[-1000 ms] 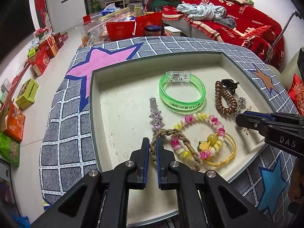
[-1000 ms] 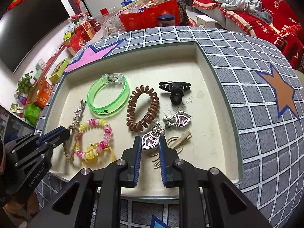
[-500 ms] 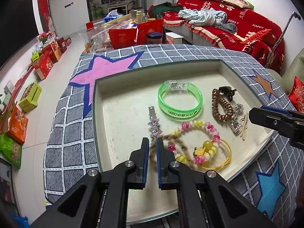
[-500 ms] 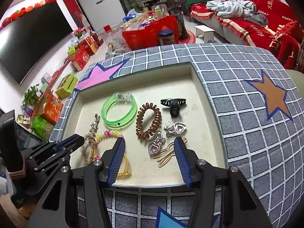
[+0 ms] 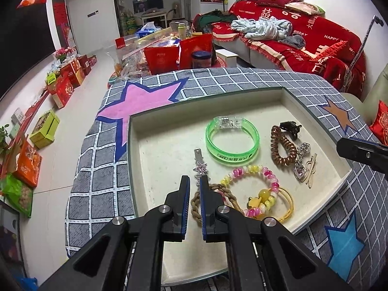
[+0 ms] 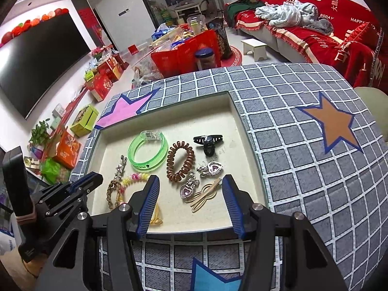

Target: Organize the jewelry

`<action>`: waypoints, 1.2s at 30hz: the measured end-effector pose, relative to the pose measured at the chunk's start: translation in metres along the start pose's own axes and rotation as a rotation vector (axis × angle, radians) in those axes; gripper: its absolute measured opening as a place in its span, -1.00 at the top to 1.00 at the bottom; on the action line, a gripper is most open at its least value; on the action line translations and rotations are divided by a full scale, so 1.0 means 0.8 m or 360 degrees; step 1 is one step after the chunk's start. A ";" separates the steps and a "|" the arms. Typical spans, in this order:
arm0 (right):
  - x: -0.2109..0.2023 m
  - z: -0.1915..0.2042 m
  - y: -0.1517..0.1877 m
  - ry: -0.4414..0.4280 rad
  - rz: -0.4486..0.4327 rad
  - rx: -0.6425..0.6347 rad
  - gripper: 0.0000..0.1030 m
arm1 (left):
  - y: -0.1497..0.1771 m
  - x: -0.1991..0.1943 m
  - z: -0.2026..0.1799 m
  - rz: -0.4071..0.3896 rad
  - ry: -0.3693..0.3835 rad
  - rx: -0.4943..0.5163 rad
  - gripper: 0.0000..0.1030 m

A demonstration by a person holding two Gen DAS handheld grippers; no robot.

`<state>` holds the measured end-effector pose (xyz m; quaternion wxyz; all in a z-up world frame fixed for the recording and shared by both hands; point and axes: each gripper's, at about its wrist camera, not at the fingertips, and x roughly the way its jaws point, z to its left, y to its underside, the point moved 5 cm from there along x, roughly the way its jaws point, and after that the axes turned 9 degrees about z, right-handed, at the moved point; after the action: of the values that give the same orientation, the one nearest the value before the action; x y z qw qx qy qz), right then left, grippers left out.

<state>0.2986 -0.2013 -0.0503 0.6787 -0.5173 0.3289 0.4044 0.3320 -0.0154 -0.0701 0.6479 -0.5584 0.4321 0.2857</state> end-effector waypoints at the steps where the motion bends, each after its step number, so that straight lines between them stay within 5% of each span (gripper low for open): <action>1: 0.000 -0.001 0.000 0.0002 0.0000 0.0002 -0.12 | 0.000 0.001 0.001 0.0003 0.0006 -0.0005 -0.09; 2: 0.000 -0.004 0.001 0.0003 0.0002 0.0005 -0.12 | 0.000 0.000 0.002 0.0011 0.0005 -0.0017 -1.00; 5: 0.001 -0.007 0.002 0.0008 0.0004 0.0008 -0.12 | -0.004 -0.012 0.009 -0.0094 -0.0073 -0.0045 -1.00; 10: 0.004 -0.005 0.004 0.0017 0.0020 -0.0003 -0.18 | -0.003 -0.010 0.012 -0.0086 -0.0083 -0.0040 -1.00; 12: 0.003 -0.001 0.005 0.0029 0.0001 -0.0030 -0.72 | -0.001 -0.009 0.014 -0.0067 -0.0076 -0.0050 -1.00; 15: -0.003 0.005 0.007 0.0023 -0.0055 -0.0049 -0.76 | 0.005 -0.011 0.016 -0.0057 -0.0086 -0.0063 -1.00; 17: -0.007 0.007 0.009 0.0004 -0.0085 -0.0041 -0.99 | 0.009 -0.013 0.016 -0.0054 -0.0096 -0.0063 -1.00; 36: -0.017 0.018 0.067 0.0142 -0.0090 -0.0194 -1.00 | 0.076 -0.051 0.010 -0.0034 -0.0103 -0.0168 -1.00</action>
<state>0.2453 -0.1828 -0.0580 0.6419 -0.5843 0.3189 0.3807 0.2630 0.0099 -0.0628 0.6343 -0.5867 0.3893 0.3192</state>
